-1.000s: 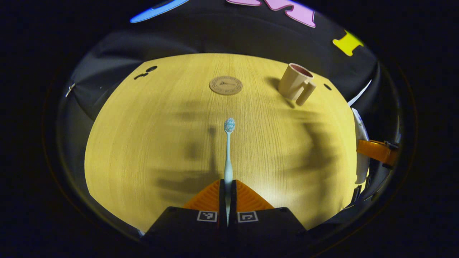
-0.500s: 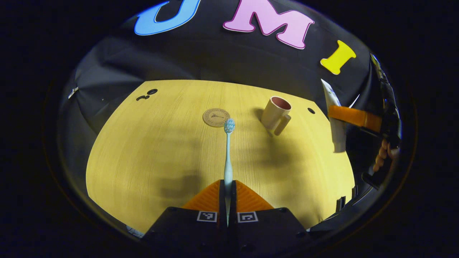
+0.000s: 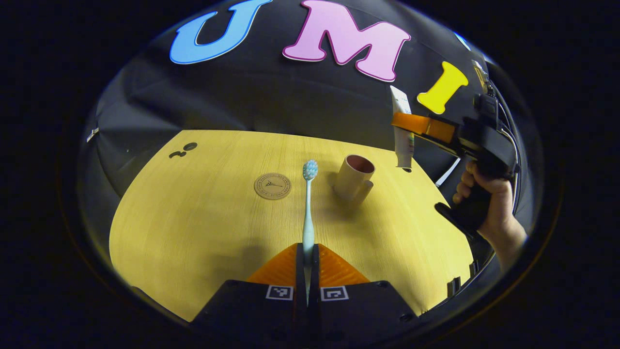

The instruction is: Put the toothbrush and toothpaste on the desktop into the cup, then pick up the cup and place it on the coaster on the desktop.

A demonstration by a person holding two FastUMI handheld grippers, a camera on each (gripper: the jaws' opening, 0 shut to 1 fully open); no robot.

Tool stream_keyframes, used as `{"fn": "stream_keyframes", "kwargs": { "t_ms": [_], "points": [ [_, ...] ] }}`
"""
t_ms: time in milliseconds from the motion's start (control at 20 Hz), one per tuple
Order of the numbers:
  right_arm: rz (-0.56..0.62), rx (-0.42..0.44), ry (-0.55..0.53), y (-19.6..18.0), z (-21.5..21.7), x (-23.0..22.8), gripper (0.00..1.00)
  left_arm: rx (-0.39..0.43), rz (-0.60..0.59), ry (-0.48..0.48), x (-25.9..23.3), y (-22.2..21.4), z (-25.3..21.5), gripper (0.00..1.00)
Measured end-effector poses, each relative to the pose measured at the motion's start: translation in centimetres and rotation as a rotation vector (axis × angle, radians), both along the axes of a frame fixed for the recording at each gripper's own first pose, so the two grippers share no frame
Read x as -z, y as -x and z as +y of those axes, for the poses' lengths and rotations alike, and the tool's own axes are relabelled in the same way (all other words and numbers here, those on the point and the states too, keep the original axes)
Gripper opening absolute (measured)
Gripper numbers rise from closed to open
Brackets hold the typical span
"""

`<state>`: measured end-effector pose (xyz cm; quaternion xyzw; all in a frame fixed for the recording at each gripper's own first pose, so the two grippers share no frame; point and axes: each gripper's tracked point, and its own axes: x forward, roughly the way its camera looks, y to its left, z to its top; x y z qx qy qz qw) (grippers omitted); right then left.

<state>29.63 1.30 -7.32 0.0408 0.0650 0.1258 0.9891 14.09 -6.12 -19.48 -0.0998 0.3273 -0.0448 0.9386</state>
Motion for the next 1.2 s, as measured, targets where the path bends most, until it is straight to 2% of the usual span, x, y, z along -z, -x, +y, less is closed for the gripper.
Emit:
{"fn": "stream_keyframes", "kwargs": {
  "t_ms": [250,450,850,1200],
  "points": [
    [-0.104,0.021,-0.024,-3.4,0.5,0.6,0.25,-0.027,-0.044,0.019,0.3,-1.6,0.1,0.06],
    [-0.155,0.049,-0.03,-5.0,0.8,2.9,0.25,-0.049,-0.095,0.038,0.3,-3.3,0.1,0.06],
    [-0.135,0.079,-0.047,-6.7,0.6,8.2,0.25,-0.068,-0.133,0.053,0.2,-4.5,0.2,0.06],
    [-0.099,0.074,-0.012,-6.7,0.9,11.2,0.28,-0.038,-0.132,0.053,0.8,-4.5,-0.9,0.06]
  ]
}}
